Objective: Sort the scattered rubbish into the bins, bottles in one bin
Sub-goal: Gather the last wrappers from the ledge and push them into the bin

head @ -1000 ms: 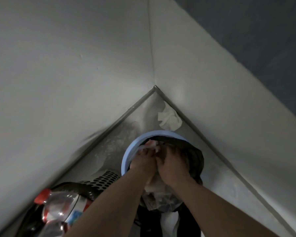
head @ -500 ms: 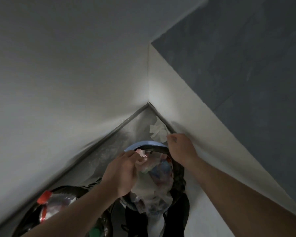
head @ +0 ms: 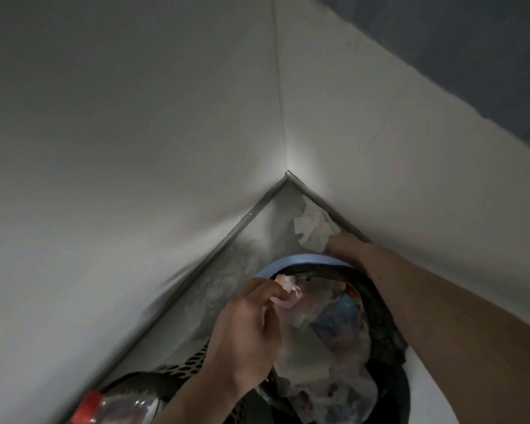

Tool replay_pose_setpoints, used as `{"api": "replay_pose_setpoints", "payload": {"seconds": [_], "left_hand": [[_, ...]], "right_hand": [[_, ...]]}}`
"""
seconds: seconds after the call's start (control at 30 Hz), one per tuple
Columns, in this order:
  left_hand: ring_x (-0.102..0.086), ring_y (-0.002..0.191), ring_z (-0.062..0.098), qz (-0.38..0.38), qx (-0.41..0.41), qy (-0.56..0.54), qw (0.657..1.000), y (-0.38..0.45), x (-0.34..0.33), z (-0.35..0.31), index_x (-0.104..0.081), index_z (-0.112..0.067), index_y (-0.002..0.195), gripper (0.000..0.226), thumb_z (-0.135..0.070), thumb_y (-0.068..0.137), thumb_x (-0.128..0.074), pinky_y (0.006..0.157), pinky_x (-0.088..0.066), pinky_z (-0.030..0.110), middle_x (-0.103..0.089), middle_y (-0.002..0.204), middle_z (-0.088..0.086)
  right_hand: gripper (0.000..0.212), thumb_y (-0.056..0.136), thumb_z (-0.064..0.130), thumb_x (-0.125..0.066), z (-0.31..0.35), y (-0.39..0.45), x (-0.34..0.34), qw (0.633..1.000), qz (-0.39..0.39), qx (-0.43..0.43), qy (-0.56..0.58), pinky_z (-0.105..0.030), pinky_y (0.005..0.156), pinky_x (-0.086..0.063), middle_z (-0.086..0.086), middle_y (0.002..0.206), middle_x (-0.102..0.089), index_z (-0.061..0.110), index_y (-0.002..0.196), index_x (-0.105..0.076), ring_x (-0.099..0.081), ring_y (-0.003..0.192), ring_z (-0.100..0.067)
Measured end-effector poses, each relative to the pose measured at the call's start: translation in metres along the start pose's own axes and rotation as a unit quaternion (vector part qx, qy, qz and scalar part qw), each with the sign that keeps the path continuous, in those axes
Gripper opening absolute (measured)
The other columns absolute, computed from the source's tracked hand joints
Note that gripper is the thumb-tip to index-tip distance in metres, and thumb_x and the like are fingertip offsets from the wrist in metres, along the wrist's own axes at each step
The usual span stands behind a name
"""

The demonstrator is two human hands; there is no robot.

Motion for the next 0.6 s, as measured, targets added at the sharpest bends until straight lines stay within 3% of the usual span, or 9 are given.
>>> {"api": "replay_pose_setpoints", "payload": {"seconds": [0.1,0.2,0.3,0.37,0.5,0.6], "left_hand": [[-0.060,0.101,-0.006,-0.011,0.027,-0.016,0.999,-0.003,0.008,-0.004,-0.069,-0.036,0.100,0.040,0.000,0.090,-0.053,0.076,-0.050,0.012,-0.062,0.112,-0.024],[-0.057,0.096,-0.010,-0.022,0.063,-0.021,0.998,-0.011,0.023,-0.020,-0.068,-0.035,0.095,0.041,0.002,0.087,-0.054,0.071,-0.041,0.006,-0.062,0.107,-0.021],[-0.059,0.091,-0.005,-0.011,0.104,-0.017,0.994,-0.021,0.038,-0.035,-0.066,-0.035,0.091,0.041,0.003,0.086,-0.052,0.067,-0.040,0.005,-0.061,0.107,-0.018],[-0.060,0.089,-0.001,-0.003,0.126,-0.001,0.992,-0.028,0.046,-0.044,-0.066,-0.036,0.088,0.040,0.001,0.086,-0.053,0.068,-0.043,0.011,-0.061,0.108,-0.018],[-0.063,0.072,0.003,0.044,0.173,0.028,0.984,-0.047,0.066,-0.067,-0.064,-0.037,0.091,0.032,-0.008,0.092,-0.051,0.062,-0.053,0.027,-0.061,0.103,-0.015],[-0.063,0.080,0.006,0.104,0.185,0.071,0.975,-0.060,0.078,-0.079,-0.064,-0.038,0.100,0.031,-0.012,0.093,-0.049,0.066,-0.053,0.026,-0.058,0.109,-0.011]], "right_hand": [[0.041,0.101,0.009,-0.048,-0.004,-0.040,0.017,0.991,-0.055,0.005,0.122,-0.033,0.103,-0.042,-0.017,0.138,-0.057,-0.001,0.141,-0.053,-0.052,0.129,-0.032],[0.038,0.097,0.005,-0.054,-0.009,-0.119,0.034,0.955,-0.136,0.083,0.251,-0.015,0.084,-0.045,0.001,0.109,-0.064,0.008,0.134,-0.064,-0.060,0.100,-0.014],[0.031,0.098,0.011,-0.056,-0.011,-0.217,0.028,0.920,-0.252,0.199,0.225,-0.010,0.094,-0.041,0.012,0.123,-0.061,0.018,0.125,-0.069,-0.059,0.110,-0.002],[0.028,0.096,0.010,-0.058,-0.011,-0.267,0.010,0.898,-0.282,0.236,0.241,-0.011,0.092,-0.045,0.019,0.121,-0.060,0.024,0.118,-0.071,-0.060,0.108,0.004],[0.029,0.098,0.019,-0.055,-0.014,-0.297,-0.042,0.945,-0.204,0.194,0.168,-0.016,0.096,-0.044,0.020,0.125,-0.055,0.028,0.122,-0.069,-0.056,0.114,-0.003],[0.034,0.096,0.024,-0.050,-0.017,-0.304,-0.066,0.981,-0.102,0.128,0.106,-0.025,0.099,-0.044,0.006,0.131,-0.054,0.022,0.126,-0.066,-0.056,0.119,-0.016]]}}
Point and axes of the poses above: each hand's wrist, its own y-axis towards the middle knuckle, its own x-axis out of the back of the hand, z = x × y, the point moved 1 cm from there along y, towards the middle knuckle
